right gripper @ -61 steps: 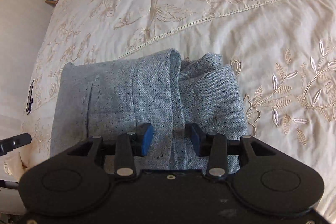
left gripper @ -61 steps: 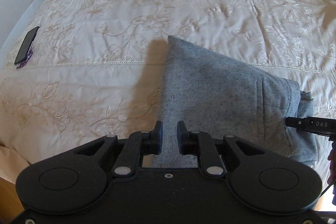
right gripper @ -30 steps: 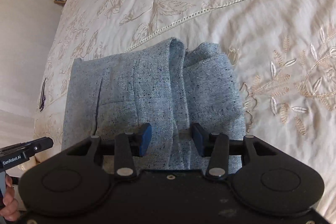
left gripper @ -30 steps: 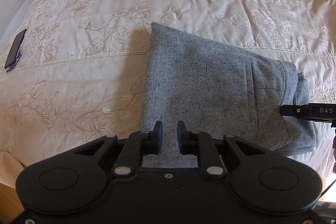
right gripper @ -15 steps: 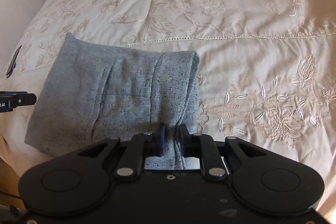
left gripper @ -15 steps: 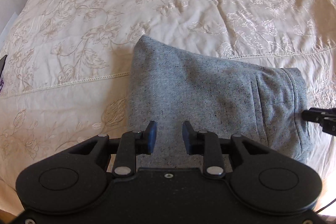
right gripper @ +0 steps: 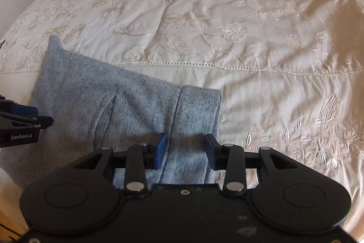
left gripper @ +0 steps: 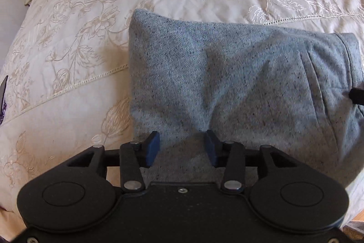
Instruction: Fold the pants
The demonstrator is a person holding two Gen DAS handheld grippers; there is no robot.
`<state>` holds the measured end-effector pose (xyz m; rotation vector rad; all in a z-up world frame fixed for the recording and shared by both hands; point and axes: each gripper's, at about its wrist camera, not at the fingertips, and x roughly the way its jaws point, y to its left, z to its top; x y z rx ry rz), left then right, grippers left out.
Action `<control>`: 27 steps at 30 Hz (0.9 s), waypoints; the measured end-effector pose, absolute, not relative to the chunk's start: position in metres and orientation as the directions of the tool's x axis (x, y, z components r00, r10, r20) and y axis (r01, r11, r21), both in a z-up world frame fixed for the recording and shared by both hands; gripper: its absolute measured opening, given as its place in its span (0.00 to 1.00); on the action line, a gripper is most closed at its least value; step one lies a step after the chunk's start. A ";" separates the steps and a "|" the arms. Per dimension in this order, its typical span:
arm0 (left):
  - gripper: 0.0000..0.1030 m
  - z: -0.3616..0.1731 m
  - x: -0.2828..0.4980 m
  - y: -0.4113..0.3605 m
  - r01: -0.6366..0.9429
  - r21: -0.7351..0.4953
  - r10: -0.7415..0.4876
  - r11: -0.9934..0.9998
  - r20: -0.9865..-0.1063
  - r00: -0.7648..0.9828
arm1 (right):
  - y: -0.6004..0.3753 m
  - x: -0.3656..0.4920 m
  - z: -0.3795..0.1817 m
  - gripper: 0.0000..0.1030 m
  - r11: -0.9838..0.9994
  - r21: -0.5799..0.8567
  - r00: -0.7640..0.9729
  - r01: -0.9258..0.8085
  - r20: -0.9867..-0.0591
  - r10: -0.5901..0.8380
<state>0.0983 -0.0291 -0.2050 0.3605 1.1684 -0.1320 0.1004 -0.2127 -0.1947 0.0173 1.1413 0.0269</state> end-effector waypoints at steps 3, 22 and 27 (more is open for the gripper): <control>0.53 -0.202 0.083 -0.019 0.280 0.205 0.088 0.938 -0.921 0.379 | -0.216 0.074 -0.198 0.42 1.000 0.030 0.405 -0.007 -0.914 0.030; 0.58 -0.161 0.077 0.017 0.166 0.131 0.050 0.978 -0.906 0.420 | -0.298 0.116 -0.247 0.55 0.901 0.391 0.302 0.188 -0.896 0.326; 0.58 -0.170 0.104 0.029 0.156 0.069 0.003 0.985 -0.922 0.388 | -0.308 0.109 -0.251 0.57 0.876 0.442 0.331 0.194 -0.870 0.366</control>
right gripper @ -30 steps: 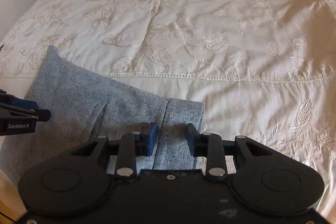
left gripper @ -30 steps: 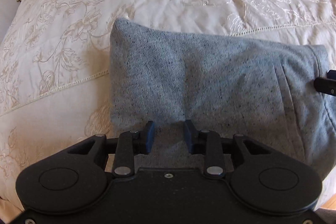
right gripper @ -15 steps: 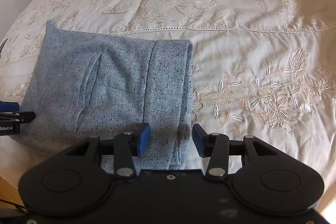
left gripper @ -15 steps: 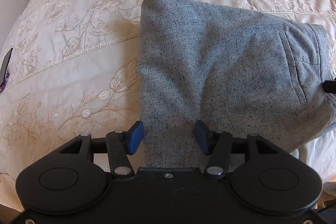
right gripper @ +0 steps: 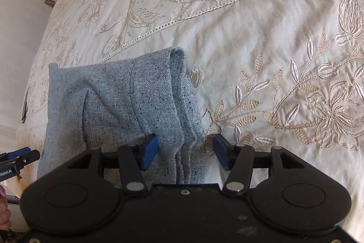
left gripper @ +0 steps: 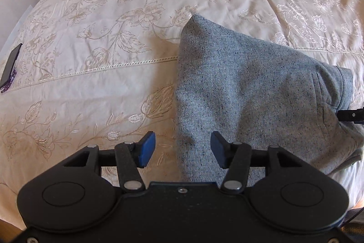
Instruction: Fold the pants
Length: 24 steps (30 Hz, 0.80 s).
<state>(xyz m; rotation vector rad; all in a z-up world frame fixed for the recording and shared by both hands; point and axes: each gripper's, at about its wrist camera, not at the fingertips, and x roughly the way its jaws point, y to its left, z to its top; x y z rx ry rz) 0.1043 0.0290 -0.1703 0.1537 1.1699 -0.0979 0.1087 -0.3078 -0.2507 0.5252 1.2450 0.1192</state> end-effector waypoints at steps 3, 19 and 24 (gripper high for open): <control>0.58 -0.189 0.124 0.031 0.158 0.048 -0.008 0.986 -0.942 0.336 | -0.307 0.107 -0.250 0.57 0.882 0.435 0.346 0.184 -0.868 0.356; 0.69 -0.214 0.131 0.073 0.124 -0.165 -0.196 0.978 -0.932 0.306 | -0.298 0.098 -0.236 0.36 0.815 0.517 0.353 0.263 -0.838 0.417; 0.86 -0.228 0.140 0.068 0.169 -0.176 -0.216 0.970 -0.941 0.262 | -0.282 0.094 -0.222 0.30 0.865 0.438 0.366 0.246 -0.868 0.335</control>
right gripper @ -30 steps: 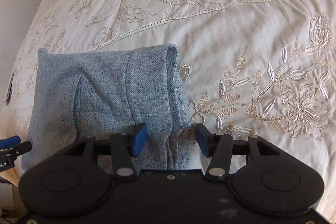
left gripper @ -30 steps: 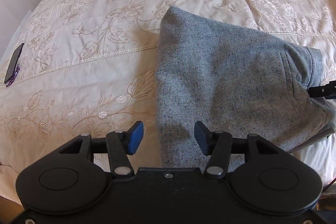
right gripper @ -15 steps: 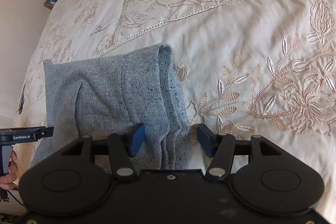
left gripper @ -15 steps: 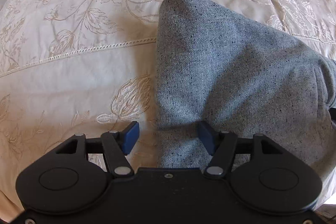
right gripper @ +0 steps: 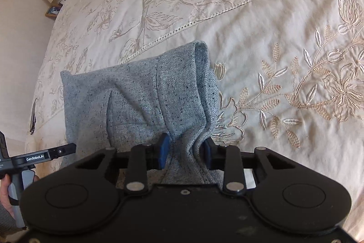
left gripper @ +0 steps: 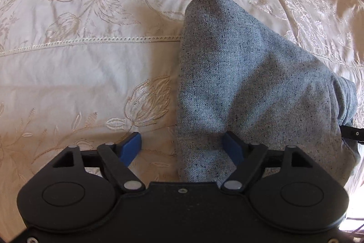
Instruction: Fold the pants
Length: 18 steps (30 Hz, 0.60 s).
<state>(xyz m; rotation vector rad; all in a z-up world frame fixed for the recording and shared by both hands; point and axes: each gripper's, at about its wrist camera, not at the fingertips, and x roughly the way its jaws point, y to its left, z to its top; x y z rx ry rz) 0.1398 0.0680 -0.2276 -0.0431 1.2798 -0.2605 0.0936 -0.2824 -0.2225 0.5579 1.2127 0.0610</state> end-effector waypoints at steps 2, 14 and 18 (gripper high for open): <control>0.94 -0.234 0.147 0.060 0.159 -0.175 -0.211 0.972 -0.946 0.245 | -0.278 0.094 -0.220 0.30 0.876 0.412 0.367 0.251 -0.878 0.308; 0.17 -0.144 0.134 0.053 0.237 -0.293 -0.363 0.926 -0.862 0.354 | -0.237 0.095 -0.152 0.18 0.943 0.289 0.435 0.164 -0.879 0.194; 0.17 -0.098 0.145 0.072 0.256 -0.245 -0.341 0.935 -0.816 0.466 | -0.217 0.112 -0.122 0.18 0.946 0.306 0.499 0.110 -0.840 0.214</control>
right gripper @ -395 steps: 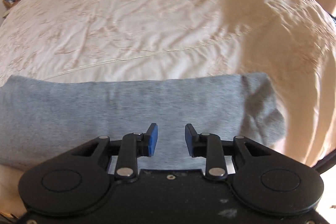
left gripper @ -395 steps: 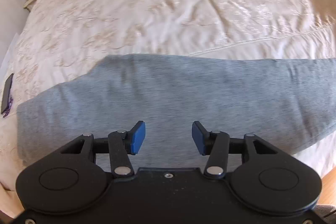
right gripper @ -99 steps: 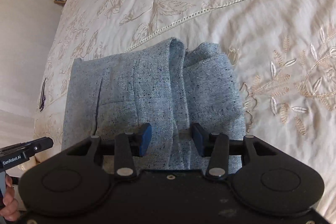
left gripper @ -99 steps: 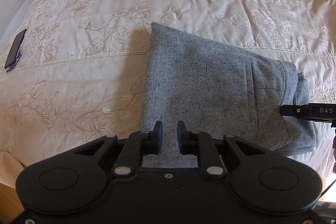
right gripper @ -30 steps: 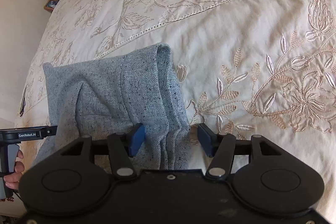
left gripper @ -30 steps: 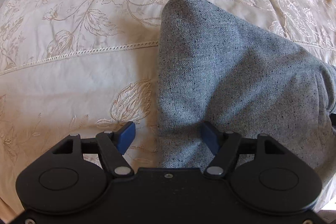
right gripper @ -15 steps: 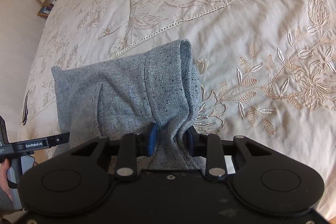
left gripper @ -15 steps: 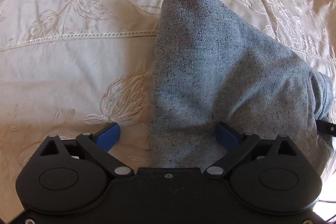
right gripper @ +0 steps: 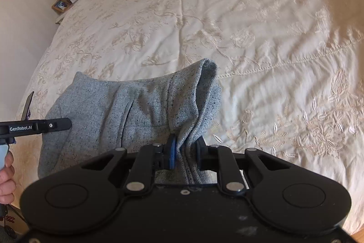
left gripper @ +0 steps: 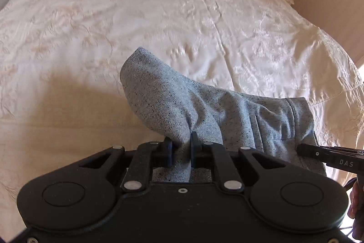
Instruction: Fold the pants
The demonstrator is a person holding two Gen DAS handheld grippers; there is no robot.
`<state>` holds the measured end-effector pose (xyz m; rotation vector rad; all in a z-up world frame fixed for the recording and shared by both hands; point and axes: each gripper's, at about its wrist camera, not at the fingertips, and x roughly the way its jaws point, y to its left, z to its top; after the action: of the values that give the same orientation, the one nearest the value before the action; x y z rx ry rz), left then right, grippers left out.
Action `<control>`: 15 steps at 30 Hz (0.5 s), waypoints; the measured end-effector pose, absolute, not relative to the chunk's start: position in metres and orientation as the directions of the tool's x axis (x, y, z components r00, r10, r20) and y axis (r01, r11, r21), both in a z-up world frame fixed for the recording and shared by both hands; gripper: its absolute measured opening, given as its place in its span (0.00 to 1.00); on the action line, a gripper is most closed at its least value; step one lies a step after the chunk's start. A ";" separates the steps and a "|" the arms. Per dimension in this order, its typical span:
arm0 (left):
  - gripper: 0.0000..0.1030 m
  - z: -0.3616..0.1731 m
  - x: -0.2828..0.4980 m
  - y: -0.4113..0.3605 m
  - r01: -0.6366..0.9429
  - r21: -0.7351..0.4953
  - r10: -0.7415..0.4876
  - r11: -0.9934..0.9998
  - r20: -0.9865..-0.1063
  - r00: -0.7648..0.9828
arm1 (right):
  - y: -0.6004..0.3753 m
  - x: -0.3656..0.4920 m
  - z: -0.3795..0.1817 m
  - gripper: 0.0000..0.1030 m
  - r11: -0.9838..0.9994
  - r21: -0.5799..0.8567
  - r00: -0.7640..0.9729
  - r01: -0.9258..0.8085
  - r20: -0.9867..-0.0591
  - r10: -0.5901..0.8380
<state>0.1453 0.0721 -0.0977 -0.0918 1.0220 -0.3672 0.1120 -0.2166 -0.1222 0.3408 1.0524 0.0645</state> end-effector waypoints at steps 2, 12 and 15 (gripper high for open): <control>0.17 -0.082 0.164 0.084 0.261 -0.222 -0.329 0.939 -0.800 0.502 | -0.205 0.135 -0.111 0.18 0.943 0.321 0.528 0.092 -0.818 0.228; 0.39 -0.130 0.268 0.139 0.046 -0.065 -0.079 0.997 -0.869 0.489 | -0.144 0.281 -0.138 0.26 0.943 0.332 0.555 0.034 -0.791 0.258; 0.27 -0.170 0.280 0.163 -0.132 0.086 0.133 0.988 -0.905 0.404 | -0.130 0.313 -0.181 0.27 0.986 0.090 0.416 0.144 -0.909 0.022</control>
<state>0.2804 0.1633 -0.1696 0.0004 1.1429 0.1670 0.3131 -0.1301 -0.1808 0.1625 1.1402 -0.0767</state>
